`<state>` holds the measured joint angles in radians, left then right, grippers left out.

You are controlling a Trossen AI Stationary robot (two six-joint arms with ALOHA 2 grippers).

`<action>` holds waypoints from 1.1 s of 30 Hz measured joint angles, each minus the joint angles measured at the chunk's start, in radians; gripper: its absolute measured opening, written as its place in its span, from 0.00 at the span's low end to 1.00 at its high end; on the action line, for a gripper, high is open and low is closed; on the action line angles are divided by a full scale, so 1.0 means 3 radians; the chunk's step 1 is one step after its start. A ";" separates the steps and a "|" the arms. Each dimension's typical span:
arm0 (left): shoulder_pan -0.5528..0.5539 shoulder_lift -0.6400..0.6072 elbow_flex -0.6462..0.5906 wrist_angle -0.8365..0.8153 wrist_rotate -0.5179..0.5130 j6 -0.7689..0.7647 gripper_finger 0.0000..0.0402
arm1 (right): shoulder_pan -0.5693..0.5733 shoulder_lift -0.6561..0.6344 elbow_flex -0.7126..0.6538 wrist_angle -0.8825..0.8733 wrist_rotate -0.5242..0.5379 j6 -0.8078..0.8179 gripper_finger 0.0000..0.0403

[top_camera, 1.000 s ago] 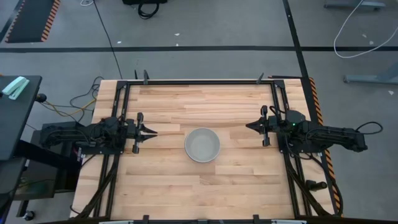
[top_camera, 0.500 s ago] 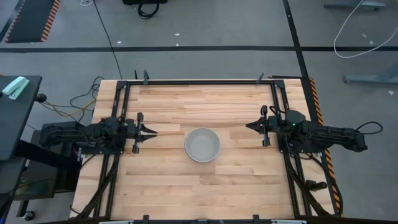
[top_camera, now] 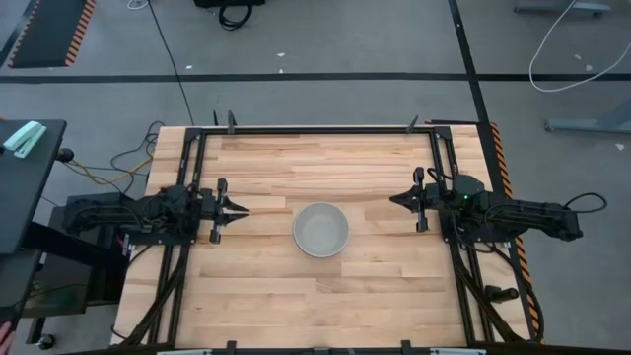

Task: Nest bowls inside each other
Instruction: Return to home position

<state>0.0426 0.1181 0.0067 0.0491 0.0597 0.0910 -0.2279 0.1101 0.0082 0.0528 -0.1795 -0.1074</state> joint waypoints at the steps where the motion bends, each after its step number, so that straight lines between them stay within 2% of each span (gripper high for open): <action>1: 0.0000 0.0000 0.0000 0.0000 0.0001 -0.0001 0.14 | 0.0000 0.0000 0.0000 0.0001 0.0000 0.0000 0.04; 33: 0.0001 -0.0001 0.0000 0.0001 0.0000 -0.0001 0.15 | 0.0000 0.0000 0.0000 0.0000 -0.0001 0.0000 0.04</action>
<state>0.0428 0.1177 0.0067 0.0494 0.0597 0.0906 -0.2279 0.1101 0.0082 0.0528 -0.1797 -0.1074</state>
